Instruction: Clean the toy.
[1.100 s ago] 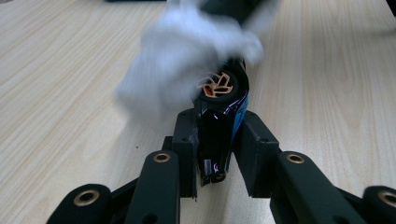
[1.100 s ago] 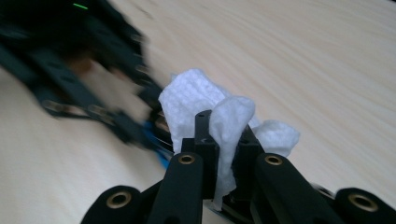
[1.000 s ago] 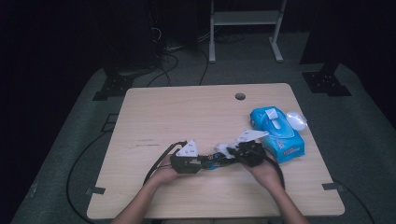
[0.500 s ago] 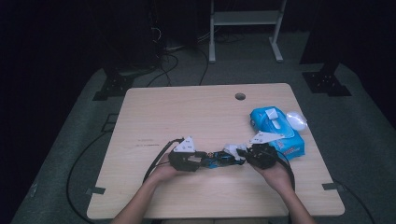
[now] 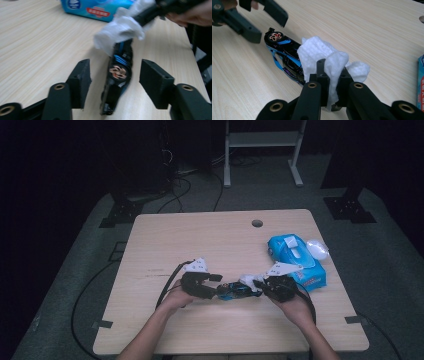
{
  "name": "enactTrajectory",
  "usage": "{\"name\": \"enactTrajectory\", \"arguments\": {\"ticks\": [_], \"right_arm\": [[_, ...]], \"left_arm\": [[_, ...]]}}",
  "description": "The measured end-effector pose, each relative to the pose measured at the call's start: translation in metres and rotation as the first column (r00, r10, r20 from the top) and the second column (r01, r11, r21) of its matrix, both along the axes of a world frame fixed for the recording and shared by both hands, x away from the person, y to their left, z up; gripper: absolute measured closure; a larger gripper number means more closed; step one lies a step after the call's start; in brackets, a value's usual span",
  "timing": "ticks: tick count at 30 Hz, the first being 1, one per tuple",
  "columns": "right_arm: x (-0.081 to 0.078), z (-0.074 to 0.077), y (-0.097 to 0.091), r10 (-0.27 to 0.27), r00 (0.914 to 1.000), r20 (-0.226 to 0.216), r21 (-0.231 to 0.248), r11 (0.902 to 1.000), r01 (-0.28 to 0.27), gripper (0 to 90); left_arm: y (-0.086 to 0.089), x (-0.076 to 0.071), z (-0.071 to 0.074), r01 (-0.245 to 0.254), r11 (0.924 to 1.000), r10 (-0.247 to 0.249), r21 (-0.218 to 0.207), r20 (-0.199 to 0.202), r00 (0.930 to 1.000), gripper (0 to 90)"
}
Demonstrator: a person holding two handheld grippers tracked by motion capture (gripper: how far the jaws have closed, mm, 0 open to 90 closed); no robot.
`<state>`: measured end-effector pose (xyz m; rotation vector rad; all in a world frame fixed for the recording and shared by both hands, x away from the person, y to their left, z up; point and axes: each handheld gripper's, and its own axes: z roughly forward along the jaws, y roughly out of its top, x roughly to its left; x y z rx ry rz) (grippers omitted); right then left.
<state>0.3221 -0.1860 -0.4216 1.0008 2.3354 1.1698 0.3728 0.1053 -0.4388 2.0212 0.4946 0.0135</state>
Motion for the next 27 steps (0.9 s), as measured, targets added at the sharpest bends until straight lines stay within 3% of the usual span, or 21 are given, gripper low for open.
{"name": "enactTrajectory", "arguments": {"ticks": [2,5,7,17,21,27], "right_arm": [[0.0,0.0,0.0,0.003,1.0,0.005,-0.004,1.0,-0.003,84.3],[-0.001,0.0,0.0,0.006,0.9999,0.008,-0.004,1.0,-0.006,84.3],[-0.002,0.0,0.0,0.01,0.9999,0.008,-0.001,1.0,-0.01,84.3],[-0.011,-0.001,-0.003,0.022,0.9996,0.015,0.012,0.9997,-0.022,84.2],[-0.016,-0.001,-0.003,0.027,0.9995,0.016,0.015,0.9995,-0.027,84.2],[-0.025,-0.003,-0.004,0.029,0.999,0.033,0.012,0.9995,-0.029,84.2]], "left_arm": [[0.002,0.004,0.0,-0.039,0.9986,0.036,-0.036,-0.06,0.9975,39.4],[0.002,0.007,-0.004,-0.069,0.9976,0.069,0.008,-0.08,0.9944,38.7],[0.002,0.008,-0.006,-0.069,0.9976,0.068,-0.005,-0.12,0.9905,37.2],[-0.003,0.002,-0.006,-0.061,0.9981,0.062,0.01,-0.102,0.9929,34.8],[-0.001,0.0,-0.009,-0.058,0.9983,0.057,-0.004,-0.116,0.9917,33.5],[-0.002,-0.009,-0.01,-0.06,0.9981,0.061,0.01,-0.085,0.9945,27.4]]}}
